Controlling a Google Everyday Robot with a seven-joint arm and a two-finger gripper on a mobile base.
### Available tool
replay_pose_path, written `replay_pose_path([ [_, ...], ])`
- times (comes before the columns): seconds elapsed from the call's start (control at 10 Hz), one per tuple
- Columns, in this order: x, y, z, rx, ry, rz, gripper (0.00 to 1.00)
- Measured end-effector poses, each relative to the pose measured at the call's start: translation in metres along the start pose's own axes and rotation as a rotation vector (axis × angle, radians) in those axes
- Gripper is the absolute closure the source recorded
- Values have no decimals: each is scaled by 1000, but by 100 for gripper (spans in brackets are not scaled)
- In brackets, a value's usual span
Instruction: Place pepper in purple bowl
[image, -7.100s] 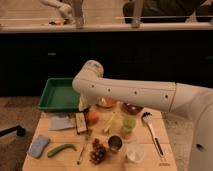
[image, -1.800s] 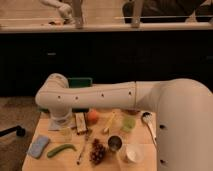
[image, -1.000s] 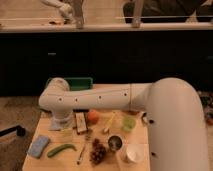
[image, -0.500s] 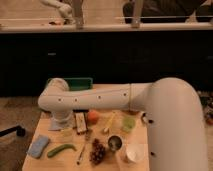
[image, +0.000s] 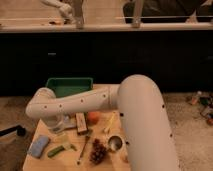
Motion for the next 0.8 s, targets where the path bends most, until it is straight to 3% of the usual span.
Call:
replay_pose_path([
  [0.4,12,-8,6,31,-29,-10,20],
  [0.6,14,-11,9,39,19,64,20],
  [0.8,11,-12,14,54,100,140,20],
])
